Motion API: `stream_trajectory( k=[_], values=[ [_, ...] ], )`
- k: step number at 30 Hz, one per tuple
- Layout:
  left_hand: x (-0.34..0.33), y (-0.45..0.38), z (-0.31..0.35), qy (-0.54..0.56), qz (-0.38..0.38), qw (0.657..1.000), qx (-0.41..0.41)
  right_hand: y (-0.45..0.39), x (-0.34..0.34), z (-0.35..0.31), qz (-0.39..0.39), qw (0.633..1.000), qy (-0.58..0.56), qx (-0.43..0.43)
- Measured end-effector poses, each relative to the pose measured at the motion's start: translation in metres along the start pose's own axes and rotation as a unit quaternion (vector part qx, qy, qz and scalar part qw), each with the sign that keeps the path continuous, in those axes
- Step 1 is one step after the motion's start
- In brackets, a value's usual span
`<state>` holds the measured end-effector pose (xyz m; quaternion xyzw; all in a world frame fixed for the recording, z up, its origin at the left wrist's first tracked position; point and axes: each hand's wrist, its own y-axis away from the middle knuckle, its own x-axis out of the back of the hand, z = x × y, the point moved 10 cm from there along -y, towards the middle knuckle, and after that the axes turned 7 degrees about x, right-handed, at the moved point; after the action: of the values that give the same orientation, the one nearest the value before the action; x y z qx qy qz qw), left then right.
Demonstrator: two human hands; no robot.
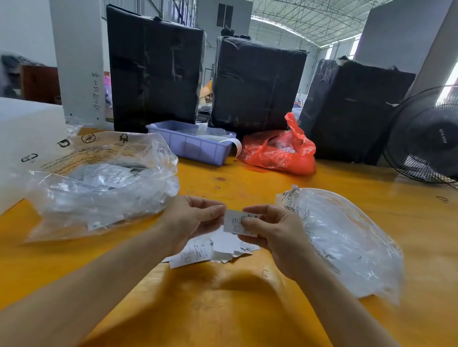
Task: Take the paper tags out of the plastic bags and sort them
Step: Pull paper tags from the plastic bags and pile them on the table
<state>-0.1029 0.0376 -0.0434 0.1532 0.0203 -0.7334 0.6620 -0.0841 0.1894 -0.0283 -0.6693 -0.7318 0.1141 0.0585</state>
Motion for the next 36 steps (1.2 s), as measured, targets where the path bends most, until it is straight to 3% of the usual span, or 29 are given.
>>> stream_trajectory(
  k=[4,6,9,13,19,23,26,31,34,36],
  values=[
    [-0.004,0.002,0.002,-0.002,-0.012,1.0,-0.008,0.0,-0.003,-0.004,-0.025,0.989,0.137,0.04],
    [0.003,0.001,0.005,-0.052,0.03,0.998,-0.026,-0.001,-0.001,-0.005,-0.02,0.986,0.157,0.043],
    [0.013,0.001,0.01,-0.066,0.074,0.994,-0.039,-0.002,0.011,-0.007,0.036,0.993,0.104,0.04],
    [0.01,0.001,0.006,-0.01,0.054,0.998,-0.013,0.0,0.021,-0.008,0.083,0.995,0.039,0.044],
    [-0.001,0.002,0.007,0.034,0.01,0.999,-0.041,0.003,0.004,-0.003,0.04,0.99,0.129,0.026],
    [0.001,0.006,0.014,0.018,0.04,0.995,-0.092,0.003,-0.012,0.011,0.0,0.998,-0.006,-0.058],
    [0.001,0.011,0.017,-0.021,0.063,0.989,-0.13,0.007,-0.021,0.013,-0.044,0.996,0.049,-0.058],
    [-0.005,0.011,0.016,-0.086,0.058,0.985,-0.141,0.004,-0.004,0.006,0.037,0.999,0.037,-0.009],
    [-0.015,0.008,0.011,-0.152,0.006,0.981,-0.118,0.002,0.009,-0.015,0.072,0.98,0.169,0.073],
    [-0.024,0.01,0.01,-0.229,-0.03,0.965,-0.123,0.004,0.003,-0.03,0.055,0.946,0.291,0.134]
  ],
)
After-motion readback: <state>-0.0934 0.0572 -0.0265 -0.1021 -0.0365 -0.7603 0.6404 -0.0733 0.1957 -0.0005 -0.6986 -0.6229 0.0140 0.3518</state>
